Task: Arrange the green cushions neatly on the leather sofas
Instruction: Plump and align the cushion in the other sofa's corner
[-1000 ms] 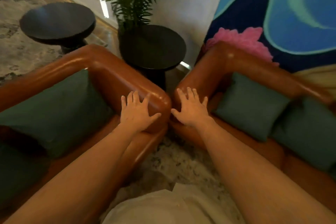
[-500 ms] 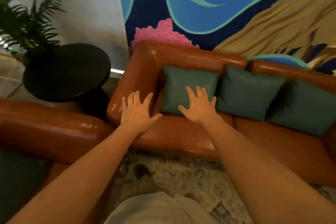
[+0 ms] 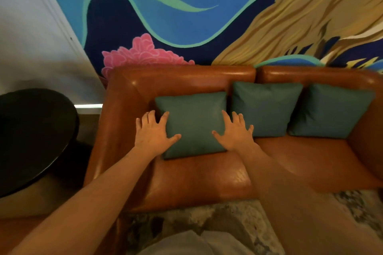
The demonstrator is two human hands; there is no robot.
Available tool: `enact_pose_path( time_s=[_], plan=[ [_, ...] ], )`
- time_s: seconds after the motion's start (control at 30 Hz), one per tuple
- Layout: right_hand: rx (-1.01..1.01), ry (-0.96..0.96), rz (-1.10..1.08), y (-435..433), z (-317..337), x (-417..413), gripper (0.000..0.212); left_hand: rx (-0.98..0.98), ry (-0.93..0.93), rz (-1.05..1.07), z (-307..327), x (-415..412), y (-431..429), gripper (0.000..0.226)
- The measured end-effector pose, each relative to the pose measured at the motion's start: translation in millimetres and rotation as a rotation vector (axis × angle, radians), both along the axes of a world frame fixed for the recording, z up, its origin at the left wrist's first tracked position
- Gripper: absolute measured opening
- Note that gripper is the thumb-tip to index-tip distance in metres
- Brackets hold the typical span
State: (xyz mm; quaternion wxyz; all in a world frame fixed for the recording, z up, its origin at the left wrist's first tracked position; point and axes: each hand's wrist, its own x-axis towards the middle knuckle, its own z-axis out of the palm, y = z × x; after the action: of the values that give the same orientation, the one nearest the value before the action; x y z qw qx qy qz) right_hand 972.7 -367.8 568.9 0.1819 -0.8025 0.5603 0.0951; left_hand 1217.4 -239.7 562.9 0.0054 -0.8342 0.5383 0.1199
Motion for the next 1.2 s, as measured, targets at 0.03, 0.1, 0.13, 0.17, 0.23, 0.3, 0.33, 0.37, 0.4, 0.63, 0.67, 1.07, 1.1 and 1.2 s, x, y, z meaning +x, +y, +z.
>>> enact_pose_path(
  time_s=[0.03, 0.1, 0.13, 0.17, 0.23, 0.3, 0.33, 0.37, 0.4, 0.63, 0.67, 1.07, 1.1, 1.2],
  plan=[
    [0.006, -0.009, -0.008, -7.6, -2.3, 0.9, 0.091, 0.006, 0.005, -0.005, -2.3, 2.3, -10.3, 0.102],
    [0.026, -0.017, -0.024, -25.5, -8.5, 0.7, 0.091, 0.038, 0.019, -0.011, -9.4, 5.0, -34.3, 0.103],
    [0.030, -0.013, -0.027, -36.2, -13.7, -0.9, 0.091, 0.056, 0.017, -0.014, -13.3, 4.5, -46.4, 0.103],
    [0.037, -0.013, -0.030, -45.6, -19.4, -2.6, 0.091, 0.070, 0.023, -0.011, -18.1, 4.7, -56.0, 0.104],
    [0.062, -0.004, -0.032, -68.2, -29.1, -5.6, 0.092, 0.098, 0.024, -0.004, -27.1, 4.0, -76.6, 0.105],
    [0.098, 0.009, -0.029, -94.6, -39.2, -10.0, 0.093, 0.121, 0.016, 0.015, -33.2, 1.8, -99.1, 0.105],
    [0.112, 0.011, -0.026, -105.0, -43.3, -10.8, 0.093, 0.127, 0.010, 0.023, -34.4, 1.7, -107.0, 0.105],
    [0.126, 0.008, -0.019, -121.2, -49.3, -12.6, 0.093, 0.134, 0.010, 0.042, -37.8, -0.4, -119.3, 0.104],
    [0.134, -0.001, -0.008, -136.7, -55.7, -12.9, 0.093, 0.143, 0.008, 0.064, -40.3, -2.2, -130.1, 0.103],
    [0.247, -0.109, -0.011, -220.3, -105.6, -8.6, 0.095, 0.216, 0.072, 0.227, -62.4, -6.3, -181.9, 0.100],
    [0.269, -0.138, -0.035, -227.9, -111.4, -8.4, 0.096, 0.223, 0.100, 0.261, -66.6, -4.5, -186.2, 0.100],
    [0.574, -0.549, -0.642, -300.5, -236.5, 9.1, 0.109, -0.071, 0.840, 1.113, -186.2, 64.3, -216.3, 0.138],
    [0.595, -0.586, -0.690, -300.8, -249.7, 9.7, 0.109, -0.090, 0.908, 1.195, -199.9, 66.6, -216.3, 0.123],
    [0.694, -0.707, -0.810, -294.8, -274.9, 13.3, 0.109, -0.153, 1.103, 1.326, -221.6, 62.8, -224.7, 0.100]
  ],
)
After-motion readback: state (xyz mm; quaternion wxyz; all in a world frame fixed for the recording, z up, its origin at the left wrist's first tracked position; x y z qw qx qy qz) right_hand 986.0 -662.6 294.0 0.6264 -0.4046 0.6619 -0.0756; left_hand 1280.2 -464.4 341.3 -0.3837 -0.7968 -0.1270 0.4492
